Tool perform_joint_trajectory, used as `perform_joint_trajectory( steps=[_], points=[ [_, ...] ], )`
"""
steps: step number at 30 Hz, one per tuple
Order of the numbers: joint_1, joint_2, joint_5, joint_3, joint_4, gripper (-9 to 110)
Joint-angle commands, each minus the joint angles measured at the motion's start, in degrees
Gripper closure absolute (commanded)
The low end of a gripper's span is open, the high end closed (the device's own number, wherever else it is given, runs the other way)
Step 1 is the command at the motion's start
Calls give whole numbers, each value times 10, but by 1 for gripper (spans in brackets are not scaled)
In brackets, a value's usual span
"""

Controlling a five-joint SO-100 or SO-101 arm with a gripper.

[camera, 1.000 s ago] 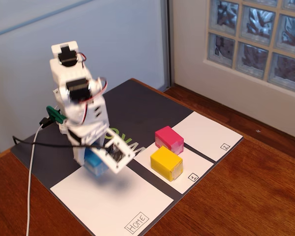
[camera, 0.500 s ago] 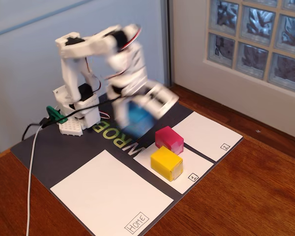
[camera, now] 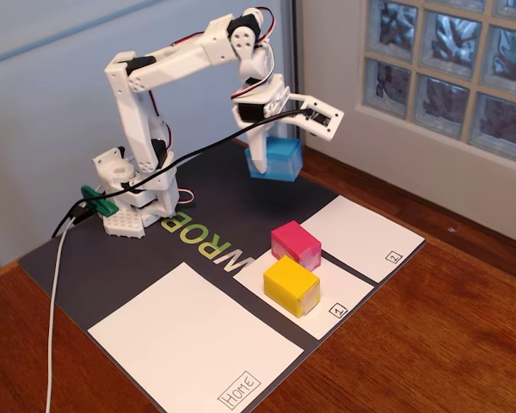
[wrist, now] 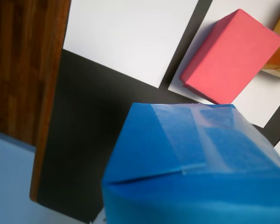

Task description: Move box blue to zone 2

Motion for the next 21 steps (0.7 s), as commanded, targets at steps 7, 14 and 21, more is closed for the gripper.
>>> perform_joint_trajectory(
  steps=[7, 14, 21],
  points=[
    [-28, 7, 26, 39, -71, 102],
    [-29, -23, 50, 62, -159, 102],
    [-35, -64, 72, 70, -230, 102]
  ],
)
